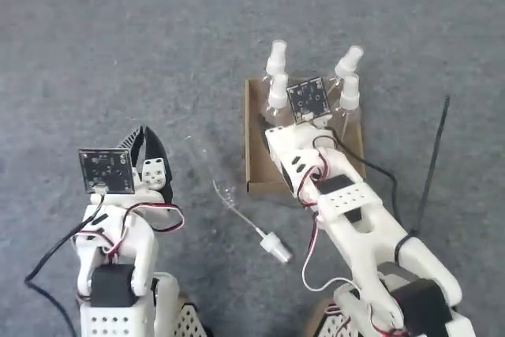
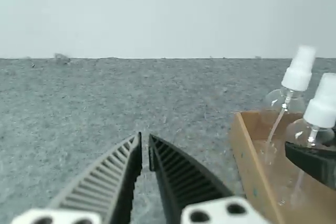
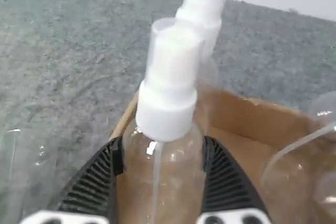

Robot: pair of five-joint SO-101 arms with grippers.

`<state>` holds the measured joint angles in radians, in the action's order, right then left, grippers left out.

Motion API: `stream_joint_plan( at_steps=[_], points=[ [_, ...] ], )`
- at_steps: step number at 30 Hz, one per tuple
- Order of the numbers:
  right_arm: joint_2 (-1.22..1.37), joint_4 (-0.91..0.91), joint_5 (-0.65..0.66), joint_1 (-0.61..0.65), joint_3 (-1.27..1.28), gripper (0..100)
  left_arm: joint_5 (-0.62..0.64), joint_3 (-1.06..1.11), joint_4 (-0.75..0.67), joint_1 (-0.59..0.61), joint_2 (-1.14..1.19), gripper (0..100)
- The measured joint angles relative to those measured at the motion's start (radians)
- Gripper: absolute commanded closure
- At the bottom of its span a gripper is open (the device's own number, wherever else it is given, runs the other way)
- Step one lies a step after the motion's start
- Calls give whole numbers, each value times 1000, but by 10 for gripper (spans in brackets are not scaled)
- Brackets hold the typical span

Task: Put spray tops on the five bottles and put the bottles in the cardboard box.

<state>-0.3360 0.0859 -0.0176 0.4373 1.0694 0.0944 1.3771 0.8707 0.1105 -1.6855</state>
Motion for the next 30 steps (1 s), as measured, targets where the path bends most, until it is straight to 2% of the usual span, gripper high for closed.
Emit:
stream_joint_plan(
  at_steps=[30],
  points=[
    [0, 18, 0, 8, 20, 991, 0, 0, 0, 0, 0, 987]
  ],
)
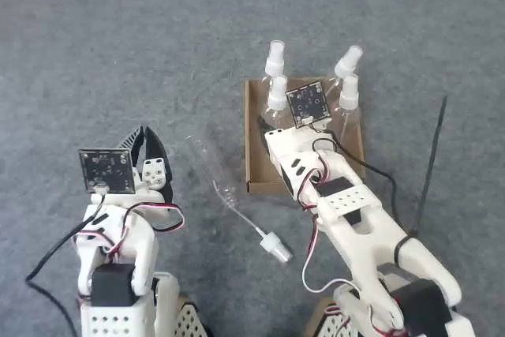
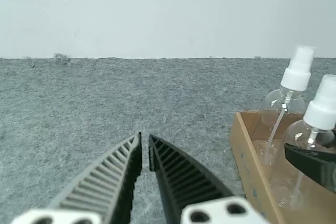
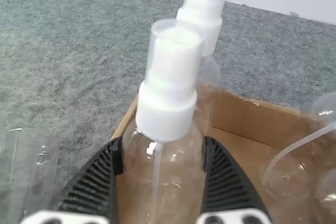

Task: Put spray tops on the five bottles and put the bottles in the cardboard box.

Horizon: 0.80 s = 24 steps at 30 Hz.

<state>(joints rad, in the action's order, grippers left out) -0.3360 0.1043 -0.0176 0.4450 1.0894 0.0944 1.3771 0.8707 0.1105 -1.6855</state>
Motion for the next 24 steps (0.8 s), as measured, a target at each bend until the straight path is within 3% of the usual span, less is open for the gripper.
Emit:
stream_joint_plan(
  at_steps=[5, 12, 24],
  points=[
    [0, 0, 0, 0, 0, 991, 0, 0, 0, 0, 0, 987],
    [0, 0, 0, 6, 0, 890, 0, 0, 0, 0, 0, 987],
    [0, 0, -2, 8, 0, 885, 0, 0, 0, 0, 0, 987]
  ],
)
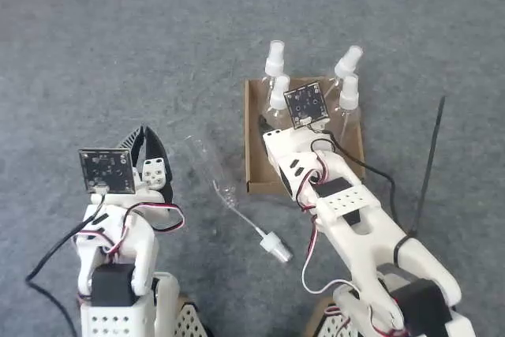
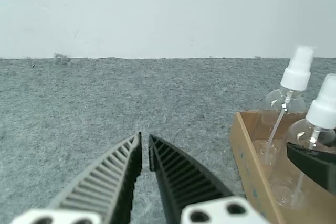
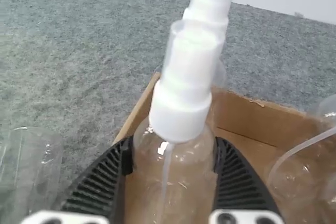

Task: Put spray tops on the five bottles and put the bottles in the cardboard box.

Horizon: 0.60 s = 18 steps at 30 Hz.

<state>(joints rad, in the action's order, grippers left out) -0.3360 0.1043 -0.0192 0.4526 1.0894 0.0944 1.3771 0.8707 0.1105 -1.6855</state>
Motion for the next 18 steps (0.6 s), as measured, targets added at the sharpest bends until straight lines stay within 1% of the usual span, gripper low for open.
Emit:
stream_joint_plan(
  at_steps=[8, 14, 18],
  points=[
    [0, 0, 0, 0, 0, 881, 0, 0, 0, 0, 0, 987],
    [0, 0, 0, 0, 0, 775, 0, 0, 0, 0, 0, 987],
    [0, 0, 0, 0, 0, 759, 0, 0, 0, 0, 0, 987]
  ],
)
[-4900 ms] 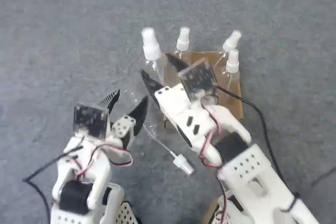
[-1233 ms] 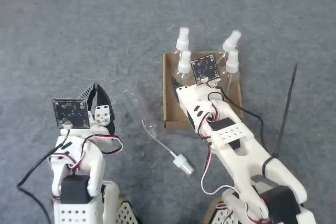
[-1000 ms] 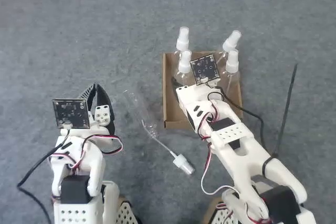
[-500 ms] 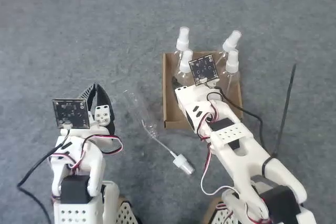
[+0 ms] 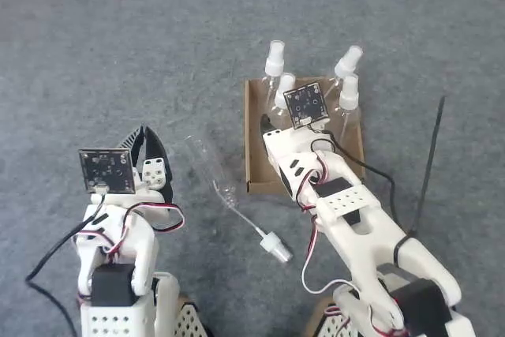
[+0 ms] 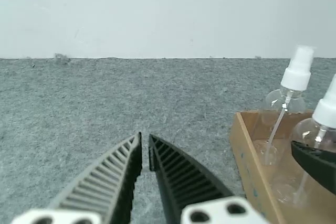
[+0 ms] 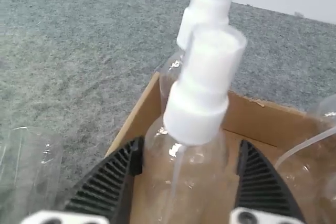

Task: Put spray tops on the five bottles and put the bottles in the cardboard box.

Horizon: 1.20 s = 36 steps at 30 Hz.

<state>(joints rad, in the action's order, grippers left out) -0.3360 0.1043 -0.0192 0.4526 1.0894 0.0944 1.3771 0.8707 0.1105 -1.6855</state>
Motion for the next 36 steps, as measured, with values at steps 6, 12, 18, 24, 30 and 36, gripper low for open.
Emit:
stream_joint_plan(
  at_steps=[6, 12, 18, 24, 30, 36],
  points=[
    [0, 0, 0, 0, 0, 757, 0, 0, 0, 0, 0, 987],
    [0, 0, 0, 0, 0, 757, 0, 0, 0, 0, 0, 987],
    [0, 0, 2, 0, 0, 758, 0, 0, 0, 0, 0, 987],
    [-2, 0, 69, 48, 0, 759, 0, 0, 0, 0, 0, 987],
    [-68, -69, 78, 49, 2, 759, 0, 0, 0, 0, 0, 987],
    [-83, -84, 81, 54, 2, 759, 0, 0, 0, 0, 0, 987]
  ],
)
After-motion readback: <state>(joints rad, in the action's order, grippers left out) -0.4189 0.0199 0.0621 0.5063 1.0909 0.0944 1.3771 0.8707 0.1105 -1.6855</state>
